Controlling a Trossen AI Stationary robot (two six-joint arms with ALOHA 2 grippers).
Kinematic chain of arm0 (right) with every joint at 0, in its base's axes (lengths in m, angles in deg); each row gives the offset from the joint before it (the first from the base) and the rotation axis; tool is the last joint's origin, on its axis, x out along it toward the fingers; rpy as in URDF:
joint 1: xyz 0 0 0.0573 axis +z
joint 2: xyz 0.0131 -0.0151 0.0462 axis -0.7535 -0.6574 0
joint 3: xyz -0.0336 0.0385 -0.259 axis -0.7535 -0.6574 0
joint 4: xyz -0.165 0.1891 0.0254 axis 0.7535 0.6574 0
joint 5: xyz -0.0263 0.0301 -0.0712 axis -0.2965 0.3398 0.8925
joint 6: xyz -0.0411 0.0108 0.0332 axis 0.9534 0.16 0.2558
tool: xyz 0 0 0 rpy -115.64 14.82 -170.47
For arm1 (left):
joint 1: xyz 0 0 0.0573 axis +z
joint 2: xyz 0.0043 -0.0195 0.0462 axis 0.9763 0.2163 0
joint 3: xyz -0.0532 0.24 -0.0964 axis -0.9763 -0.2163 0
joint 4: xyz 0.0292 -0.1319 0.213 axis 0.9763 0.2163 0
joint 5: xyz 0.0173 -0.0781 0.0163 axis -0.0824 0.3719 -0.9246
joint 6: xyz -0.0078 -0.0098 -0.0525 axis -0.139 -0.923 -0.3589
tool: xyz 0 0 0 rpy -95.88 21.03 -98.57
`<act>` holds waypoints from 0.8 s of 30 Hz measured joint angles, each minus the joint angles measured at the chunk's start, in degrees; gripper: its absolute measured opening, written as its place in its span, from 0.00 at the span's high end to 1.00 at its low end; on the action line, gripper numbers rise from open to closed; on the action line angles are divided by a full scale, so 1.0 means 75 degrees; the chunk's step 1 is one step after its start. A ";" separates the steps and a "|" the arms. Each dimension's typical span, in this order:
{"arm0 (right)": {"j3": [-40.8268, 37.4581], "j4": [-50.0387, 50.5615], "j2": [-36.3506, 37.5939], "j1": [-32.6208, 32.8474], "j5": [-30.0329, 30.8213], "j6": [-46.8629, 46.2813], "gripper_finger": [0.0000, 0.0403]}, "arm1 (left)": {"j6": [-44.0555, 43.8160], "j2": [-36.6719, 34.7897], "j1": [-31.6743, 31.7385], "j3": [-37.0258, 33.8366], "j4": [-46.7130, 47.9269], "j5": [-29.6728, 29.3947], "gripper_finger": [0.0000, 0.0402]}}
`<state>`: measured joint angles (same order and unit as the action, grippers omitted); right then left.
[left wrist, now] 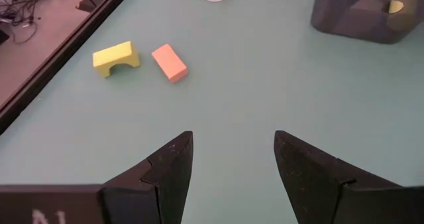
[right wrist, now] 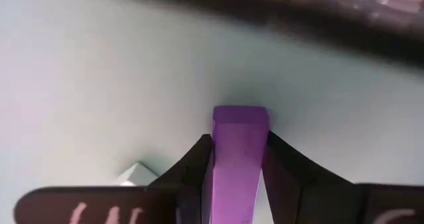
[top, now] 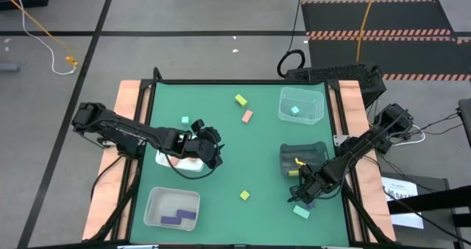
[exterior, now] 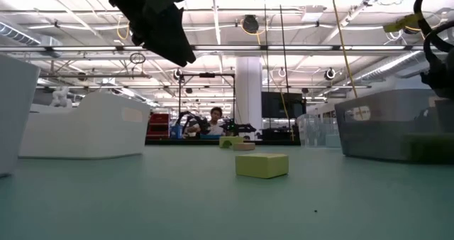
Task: Sort & place blocks by color
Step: Put the violet block into the gray bin
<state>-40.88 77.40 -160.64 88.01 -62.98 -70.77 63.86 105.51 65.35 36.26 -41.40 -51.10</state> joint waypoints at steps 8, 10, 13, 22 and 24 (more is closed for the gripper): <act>-0.0001 -0.0543 0.1134 -0.0003 0.1612 0.0685 0.80 | -0.0264 0.0000 -0.0028 0.0000 0.0118 0.0035 0.47; 0.0000 -0.0872 0.1414 -0.0025 0.2432 0.1231 0.80 | -0.0349 0.0000 -0.0041 0.0000 0.0119 0.0104 0.47; 0.0002 -0.1361 0.1689 -0.0135 0.3531 0.2506 0.80 | -0.0469 0.0000 -0.0047 0.0000 0.0117 0.0315 0.47; 0.0002 -0.3638 0.1869 -0.0867 0.5124 0.7601 0.80 | -0.0827 0.0000 -0.0098 0.0000 -0.0006 0.0714 0.47; 0.0002 -0.4283 0.1872 -0.1086 0.5238 0.8861 0.80 | -0.0827 0.0000 -0.0114 0.0000 -0.0223 0.0720 0.47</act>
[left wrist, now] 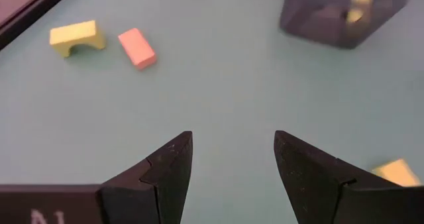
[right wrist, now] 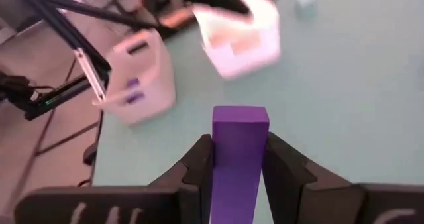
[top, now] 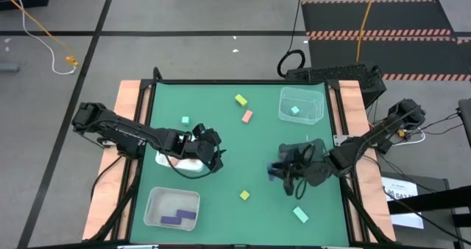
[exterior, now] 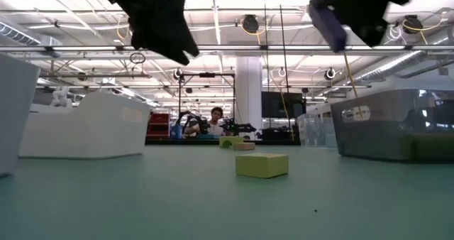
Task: Sort & place blocks by color
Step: Put the violet block into the gray bin
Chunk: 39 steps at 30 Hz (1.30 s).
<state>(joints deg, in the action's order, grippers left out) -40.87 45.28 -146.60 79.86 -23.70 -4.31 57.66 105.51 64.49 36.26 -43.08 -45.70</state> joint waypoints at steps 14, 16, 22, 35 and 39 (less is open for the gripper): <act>0.0003 -0.4422 0.0003 -0.1241 -0.0497 0.7547 0.80 | 0.2098 0.0000 -0.0014 0.0000 -0.2746 0.0085 0.47; 0.0003 -0.4526 0.0003 -0.1414 -0.0904 0.7786 0.80 | 0.2692 0.0000 -0.0032 0.0000 -0.3355 0.0087 0.47; 0.0004 -0.4507 0.0003 -0.1874 -0.1907 0.8098 0.80 | 0.4429 0.0000 -0.0119 0.0000 -0.4550 0.0381 0.47; 0.0009 -0.4720 0.0003 -0.2484 -0.3675 0.7833 0.80 | 0.5724 0.0000 -0.0139 0.0000 -0.5617 0.1821 0.47; 0.0012 -0.5186 -0.0073 -0.2487 -0.3675 0.7930 0.80 | 0.5849 0.0000 -0.0139 0.0000 -0.5797 0.1962 0.47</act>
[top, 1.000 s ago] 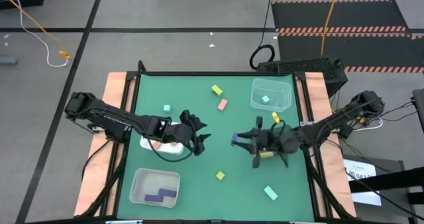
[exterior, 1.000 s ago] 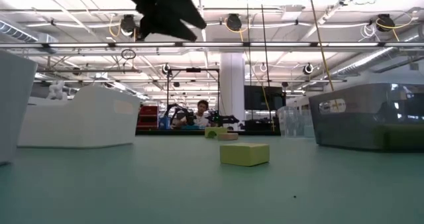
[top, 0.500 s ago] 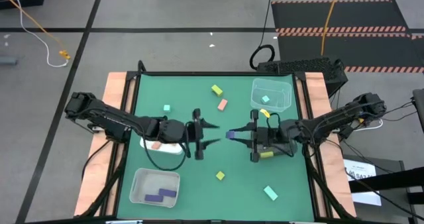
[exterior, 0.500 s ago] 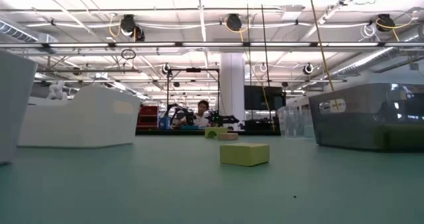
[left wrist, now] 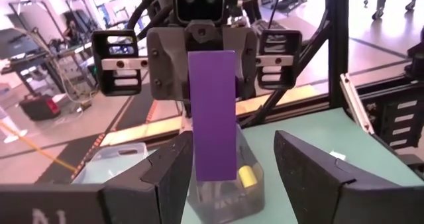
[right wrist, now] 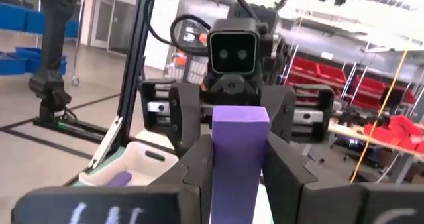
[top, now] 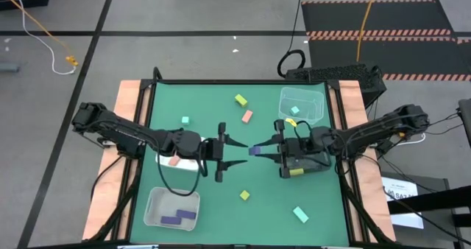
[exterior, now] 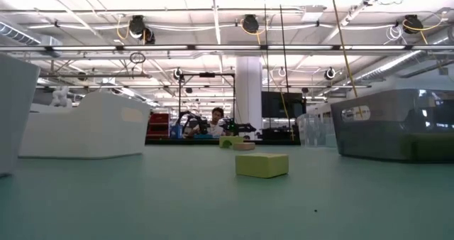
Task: Sort & place blocks by color
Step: Put the violet block into the gray bin
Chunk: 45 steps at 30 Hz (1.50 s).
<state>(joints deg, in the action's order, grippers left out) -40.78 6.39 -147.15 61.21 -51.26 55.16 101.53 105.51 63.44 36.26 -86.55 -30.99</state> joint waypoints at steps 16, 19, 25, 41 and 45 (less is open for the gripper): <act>0.0230 -0.1464 -0.0954 -0.0198 -0.0275 0.0320 0.80 | 0.0102 0.0000 0.0041 0.0000 -0.0377 0.0118 0.47; 0.0478 -0.1309 -0.1149 -0.0291 -0.0453 0.0302 0.80 | 0.0049 0.0000 0.0089 0.0000 -0.0402 0.0116 0.47; 0.0606 -0.1257 -0.1267 -0.0306 -0.0581 0.0308 0.80 | -0.0305 0.0000 0.0225 0.0000 -0.0256 0.0129 0.50; 0.0623 0.0826 -0.0665 -0.0312 0.0709 -0.0607 0.51 | -0.1250 0.0026 0.0289 -0.0015 0.0031 0.0058 0.73; 0.0594 0.2646 0.0016 -0.0332 0.1066 -0.1220 0.41 | -0.1266 0.0000 0.0271 -0.0006 -0.0170 0.0119 0.73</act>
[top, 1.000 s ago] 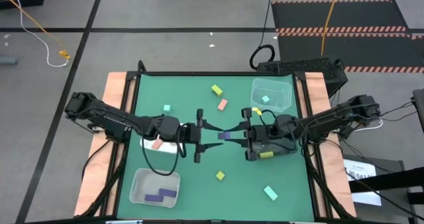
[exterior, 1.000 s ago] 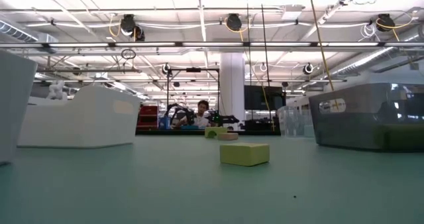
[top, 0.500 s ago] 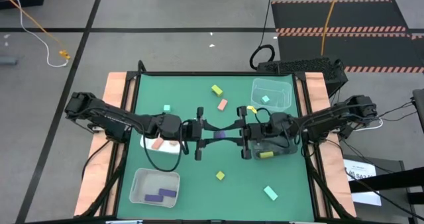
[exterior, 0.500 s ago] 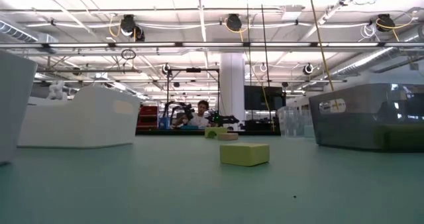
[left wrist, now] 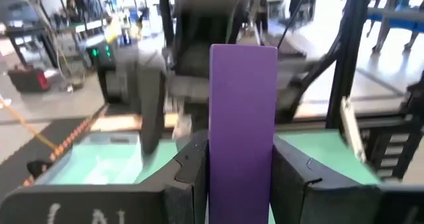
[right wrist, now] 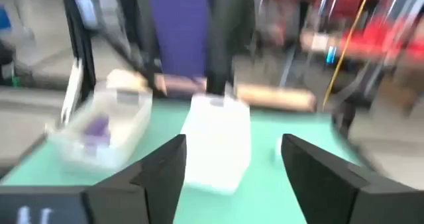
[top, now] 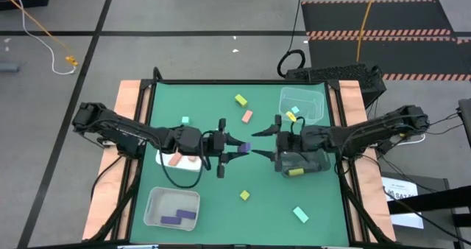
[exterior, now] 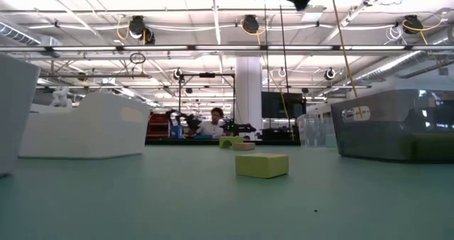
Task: Sort & place blocks by color
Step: Put the violet block into the gray bin
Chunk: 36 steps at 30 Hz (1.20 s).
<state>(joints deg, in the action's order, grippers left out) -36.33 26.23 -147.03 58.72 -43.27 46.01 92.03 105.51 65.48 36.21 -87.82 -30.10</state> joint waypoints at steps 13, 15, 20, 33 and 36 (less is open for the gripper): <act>-0.0002 0.3874 0.0772 0.0061 -0.0037 -0.3104 0.40 | -0.0621 -0.0011 -0.0030 0.0009 0.0421 0.0030 0.73; -0.0147 0.3813 0.0726 0.0085 -0.0039 -0.3134 0.40 | -0.1454 -0.0011 -0.0104 0.0009 0.1252 0.0023 0.73; -0.0710 0.2854 0.0745 0.0099 -0.0034 -0.3079 0.40 | -0.4428 -0.0036 -0.0555 0.0009 0.3712 0.0242 0.73; -0.2196 -0.0594 0.0738 -0.0234 -0.0052 -0.2141 0.40 | -0.9333 -0.0073 -0.2924 0.0006 0.6650 0.2137 0.70; -0.2206 -0.0587 0.0730 -0.0409 -0.0055 -0.1942 0.40 | -1.0107 -0.0073 -0.3295 0.0006 0.6781 0.2069 0.70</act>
<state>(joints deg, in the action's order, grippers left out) -52.87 21.82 -141.55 55.66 -43.68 31.45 16.23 104.96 40.76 36.26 -36.97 -14.58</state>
